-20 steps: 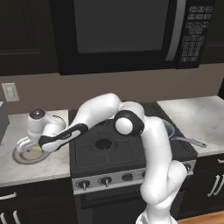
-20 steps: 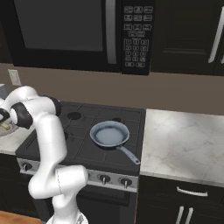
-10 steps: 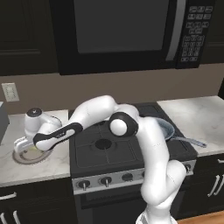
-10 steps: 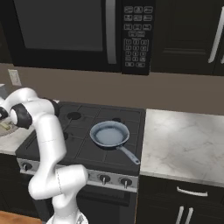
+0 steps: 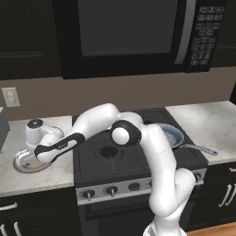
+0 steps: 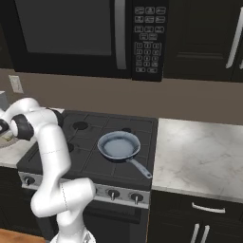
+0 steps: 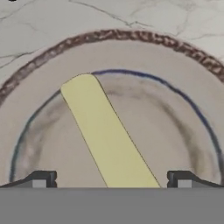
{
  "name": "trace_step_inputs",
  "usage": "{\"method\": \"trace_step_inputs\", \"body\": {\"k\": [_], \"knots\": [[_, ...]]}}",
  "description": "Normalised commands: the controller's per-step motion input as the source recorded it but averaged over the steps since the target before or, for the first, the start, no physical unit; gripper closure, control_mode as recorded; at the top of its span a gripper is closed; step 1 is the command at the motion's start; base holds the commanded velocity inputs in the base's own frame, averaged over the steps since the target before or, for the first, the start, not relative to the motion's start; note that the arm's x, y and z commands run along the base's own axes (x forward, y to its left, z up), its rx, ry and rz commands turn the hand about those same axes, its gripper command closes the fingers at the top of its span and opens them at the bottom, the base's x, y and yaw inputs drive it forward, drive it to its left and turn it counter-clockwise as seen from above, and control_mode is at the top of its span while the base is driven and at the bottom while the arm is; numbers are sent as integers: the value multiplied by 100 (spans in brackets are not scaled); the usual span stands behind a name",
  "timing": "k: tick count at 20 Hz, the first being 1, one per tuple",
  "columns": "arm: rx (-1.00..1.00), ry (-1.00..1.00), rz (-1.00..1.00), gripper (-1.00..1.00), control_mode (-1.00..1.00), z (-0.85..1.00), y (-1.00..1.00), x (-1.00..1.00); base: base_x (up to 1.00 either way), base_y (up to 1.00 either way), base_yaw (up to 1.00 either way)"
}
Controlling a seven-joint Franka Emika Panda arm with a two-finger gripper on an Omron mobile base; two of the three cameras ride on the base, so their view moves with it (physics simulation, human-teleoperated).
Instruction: Pick up the butter stick and place it in the pan. Then turn on the burner for the pan.
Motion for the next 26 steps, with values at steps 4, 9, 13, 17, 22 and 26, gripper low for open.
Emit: {"method": "trace_step_inputs", "body": {"k": [4,9,13,17,22,26], "knots": [[-3,0,3,100,-100,-28,5,0,0,0,0],[0,0,1,100,-100,-7,6,0,0,0,0],[1,0,0,100,-100,0,5,-1,0,0,0],[4,-1,0,100,-100,7,-9,-15,0,0,0],[6,-5,-1,100,-100,47,-31,-31,0,0,0],[5,-8,-4,100,-100,68,-45,-39,0,0,0]]}}
